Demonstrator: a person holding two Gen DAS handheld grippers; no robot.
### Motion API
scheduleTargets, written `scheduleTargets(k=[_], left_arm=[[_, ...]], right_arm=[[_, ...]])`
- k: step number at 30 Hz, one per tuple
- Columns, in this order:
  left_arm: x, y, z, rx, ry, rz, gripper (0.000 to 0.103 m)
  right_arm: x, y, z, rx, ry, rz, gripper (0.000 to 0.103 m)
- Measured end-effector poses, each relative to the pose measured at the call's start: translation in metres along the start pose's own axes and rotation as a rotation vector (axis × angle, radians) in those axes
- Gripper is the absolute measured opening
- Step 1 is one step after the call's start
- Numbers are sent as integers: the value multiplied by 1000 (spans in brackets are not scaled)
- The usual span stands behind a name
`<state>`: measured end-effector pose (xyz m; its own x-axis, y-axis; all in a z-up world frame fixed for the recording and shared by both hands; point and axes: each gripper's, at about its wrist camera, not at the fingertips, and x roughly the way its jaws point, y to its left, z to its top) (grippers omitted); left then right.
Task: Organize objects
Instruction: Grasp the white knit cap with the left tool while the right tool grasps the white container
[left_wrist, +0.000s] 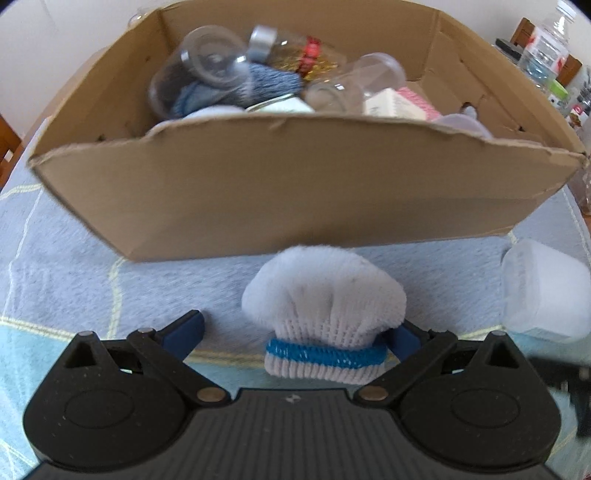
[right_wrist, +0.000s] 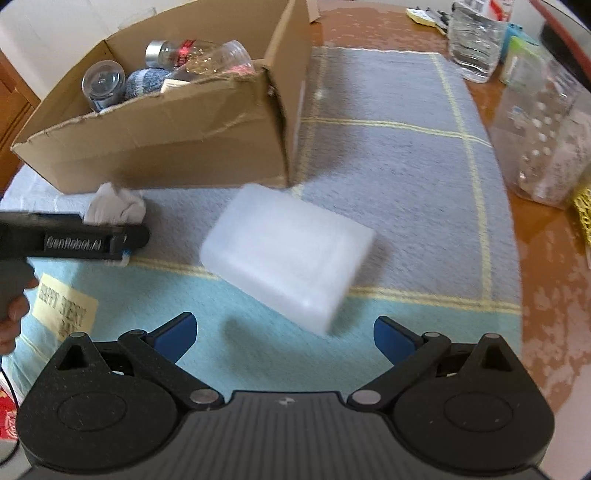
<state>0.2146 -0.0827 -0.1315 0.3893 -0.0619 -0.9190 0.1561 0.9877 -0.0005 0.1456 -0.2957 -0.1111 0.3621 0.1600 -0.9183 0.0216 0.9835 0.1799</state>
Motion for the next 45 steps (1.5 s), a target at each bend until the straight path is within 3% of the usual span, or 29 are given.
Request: scheduleTargets(k=[10, 22, 45], left_arm=[[-3, 9, 0, 10, -5, -5, 102], [1, 0, 3, 61, -31, -20, 101], [-9, -2, 8, 64, -42, -73, 78]], right_arm=[[23, 15, 35, 35, -20, 4, 103], [37, 25, 38, -81, -9, -162, 103], [34, 23, 42, -73, 3, -143, 102]])
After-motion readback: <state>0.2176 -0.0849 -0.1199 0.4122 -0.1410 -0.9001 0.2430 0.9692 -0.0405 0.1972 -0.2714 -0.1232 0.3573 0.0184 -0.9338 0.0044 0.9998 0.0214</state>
